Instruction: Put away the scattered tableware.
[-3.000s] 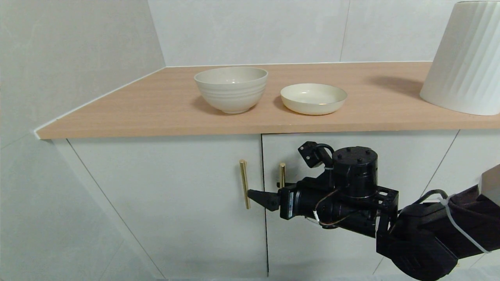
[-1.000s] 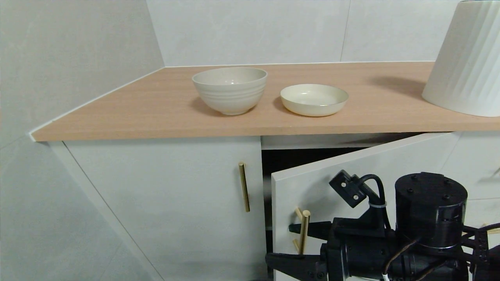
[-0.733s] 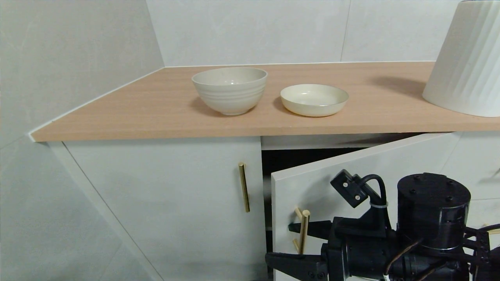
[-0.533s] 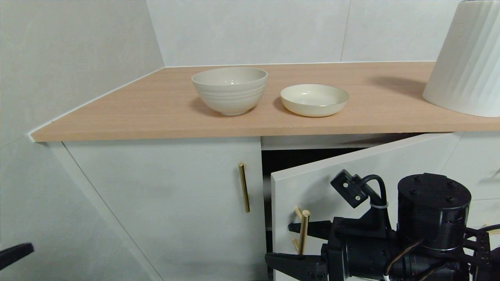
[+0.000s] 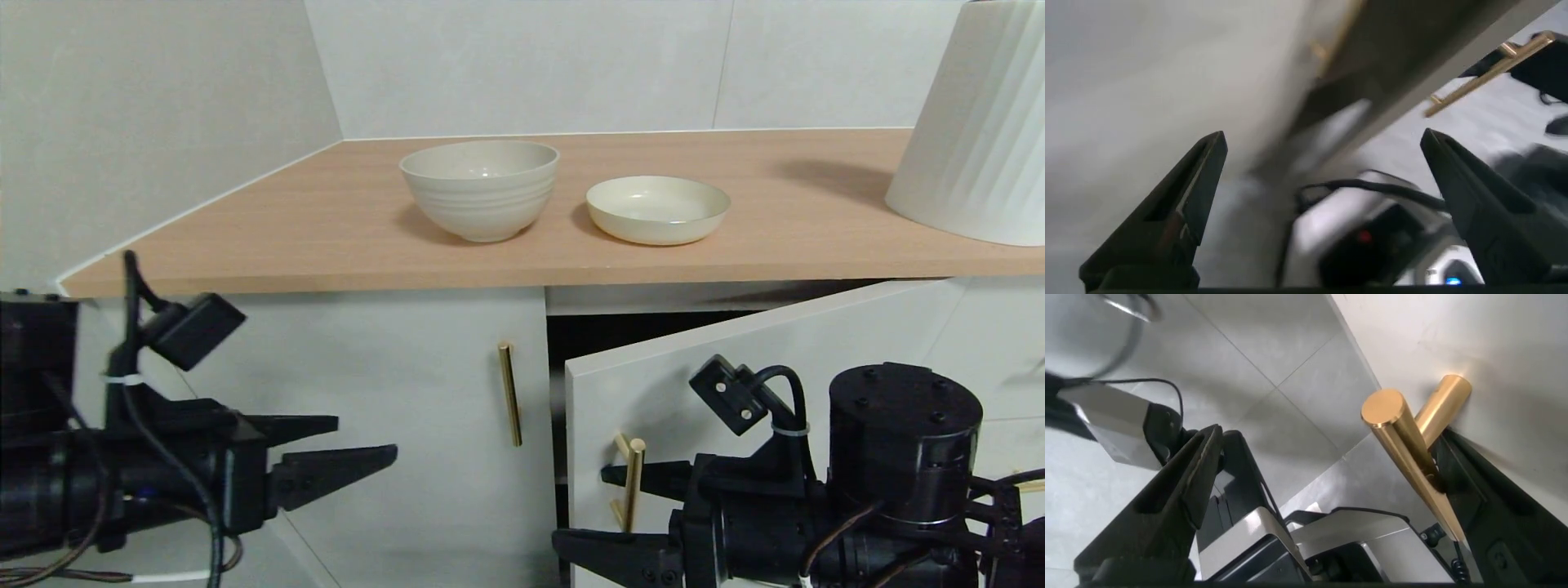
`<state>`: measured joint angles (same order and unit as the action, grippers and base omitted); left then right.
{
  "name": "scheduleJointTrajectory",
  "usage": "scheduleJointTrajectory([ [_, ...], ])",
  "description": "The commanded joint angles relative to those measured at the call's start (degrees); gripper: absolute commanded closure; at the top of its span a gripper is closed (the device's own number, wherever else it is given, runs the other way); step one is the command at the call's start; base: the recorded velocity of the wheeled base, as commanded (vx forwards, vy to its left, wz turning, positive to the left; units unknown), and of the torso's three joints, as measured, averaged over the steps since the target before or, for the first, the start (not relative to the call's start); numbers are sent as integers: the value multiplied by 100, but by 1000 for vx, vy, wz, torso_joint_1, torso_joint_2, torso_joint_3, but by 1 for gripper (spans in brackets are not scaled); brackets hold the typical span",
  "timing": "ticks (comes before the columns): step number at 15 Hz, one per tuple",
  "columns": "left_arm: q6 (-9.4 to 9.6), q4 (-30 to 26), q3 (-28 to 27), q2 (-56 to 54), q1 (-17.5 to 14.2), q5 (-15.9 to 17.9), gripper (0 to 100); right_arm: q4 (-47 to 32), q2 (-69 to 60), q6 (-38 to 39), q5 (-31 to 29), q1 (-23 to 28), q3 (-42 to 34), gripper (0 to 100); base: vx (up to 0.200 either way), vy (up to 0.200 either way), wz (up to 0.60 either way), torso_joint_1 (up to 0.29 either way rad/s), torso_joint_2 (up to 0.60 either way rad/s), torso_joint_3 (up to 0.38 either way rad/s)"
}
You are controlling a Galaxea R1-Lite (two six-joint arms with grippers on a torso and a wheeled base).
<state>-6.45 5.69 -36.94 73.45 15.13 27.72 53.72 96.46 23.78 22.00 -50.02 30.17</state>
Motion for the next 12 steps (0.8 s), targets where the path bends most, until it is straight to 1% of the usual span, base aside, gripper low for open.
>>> scheduleJointTrajectory([
  [1, -454, 354, 161, 899, 614, 5, 0, -11, 65, 3, -3, 1, -3, 0, 0, 0, 0, 0, 0, 0],
  [2, -515, 450, 196, 996, 684, -4, 0, -11, 74, 3, 6, 1, -3, 0, 0, 0, 0, 0, 0, 0],
  [5, -515, 591, 231, 1154, 728, -30, 0, -11, 74, 3, 6, 1, -3, 0, 0, 0, 0, 0, 0, 0],
  [6, -515, 600, 204, 1154, 728, -30, 100, -11, 74, 3, 6, 1, -3, 0, 0, 0, 0, 0, 0, 0],
  [8, -524, 661, 161, 1145, 737, -30, 100, -11, 65, 3, -3, 1, -11, 0, 0, 0, 0, 0, 0, 0],
  [9, -559, 793, 161, 1163, 772, -30, 100, -11, 74, 3, -3, 1, -20, 0, 0, 0, 0, 0, 0, 0],
  [12, -761, 1479, 125, 1400, 895, -30, 100, -11, 118, -5, 6, 1, -38, 0, 0, 0, 0, 0, 0, 0],
])
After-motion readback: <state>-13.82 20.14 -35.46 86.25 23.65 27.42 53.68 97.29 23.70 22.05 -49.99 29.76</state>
